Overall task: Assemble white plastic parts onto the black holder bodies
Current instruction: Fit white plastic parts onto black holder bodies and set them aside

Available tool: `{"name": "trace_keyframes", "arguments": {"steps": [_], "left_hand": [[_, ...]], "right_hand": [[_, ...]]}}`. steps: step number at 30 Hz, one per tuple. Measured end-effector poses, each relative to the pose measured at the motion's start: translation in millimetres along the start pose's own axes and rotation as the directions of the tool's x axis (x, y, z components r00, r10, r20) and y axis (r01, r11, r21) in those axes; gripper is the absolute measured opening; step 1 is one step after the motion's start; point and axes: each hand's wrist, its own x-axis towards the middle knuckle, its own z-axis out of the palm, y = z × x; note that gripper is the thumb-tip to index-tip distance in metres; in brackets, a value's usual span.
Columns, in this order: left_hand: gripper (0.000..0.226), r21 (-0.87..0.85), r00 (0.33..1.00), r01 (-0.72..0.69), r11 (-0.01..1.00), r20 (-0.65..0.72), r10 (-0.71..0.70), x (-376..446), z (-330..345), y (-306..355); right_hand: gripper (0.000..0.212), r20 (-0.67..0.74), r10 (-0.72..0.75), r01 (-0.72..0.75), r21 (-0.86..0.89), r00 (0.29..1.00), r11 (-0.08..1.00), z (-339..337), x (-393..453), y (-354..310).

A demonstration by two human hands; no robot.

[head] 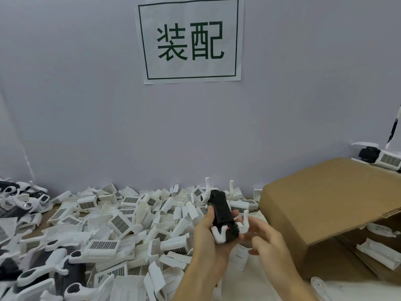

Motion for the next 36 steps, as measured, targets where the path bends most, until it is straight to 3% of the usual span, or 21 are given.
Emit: {"name": "trace_keyframes", "arguments": {"steps": [6, 13, 22, 36], "left_hand": [[0.044, 0.085, 1.000, -0.019, 0.996, 0.026, 0.017, -2.7, -1.7, -5.0], [0.040, 0.103, 0.999, 0.030, 0.994, -0.030, -0.027, -5.7, 0.8, -11.1], [0.035, 0.123, 0.993, 0.042, 0.992, -0.112, -0.028, -4.7, 0.5, -12.7], [0.032, 0.143, 0.999, -0.039, 0.989, -0.020, 0.042, -4.5, 3.9, -13.0]], "right_hand": [[0.048, 0.152, -0.033, 0.018, 0.101, 0.988, 0.995, 16.5, -8.9, -3.6], [0.046, 0.100, 0.039, -0.054, 0.154, 0.994, 0.987, 25.6, -5.7, -1.1], [0.050, 0.152, 0.057, -0.096, 0.265, 0.987, 0.959, 26.2, -3.2, 3.6], [0.051, 0.089, 0.056, -0.073, 0.189, 0.994, 0.979, 24.4, -3.9, 10.2]]}}
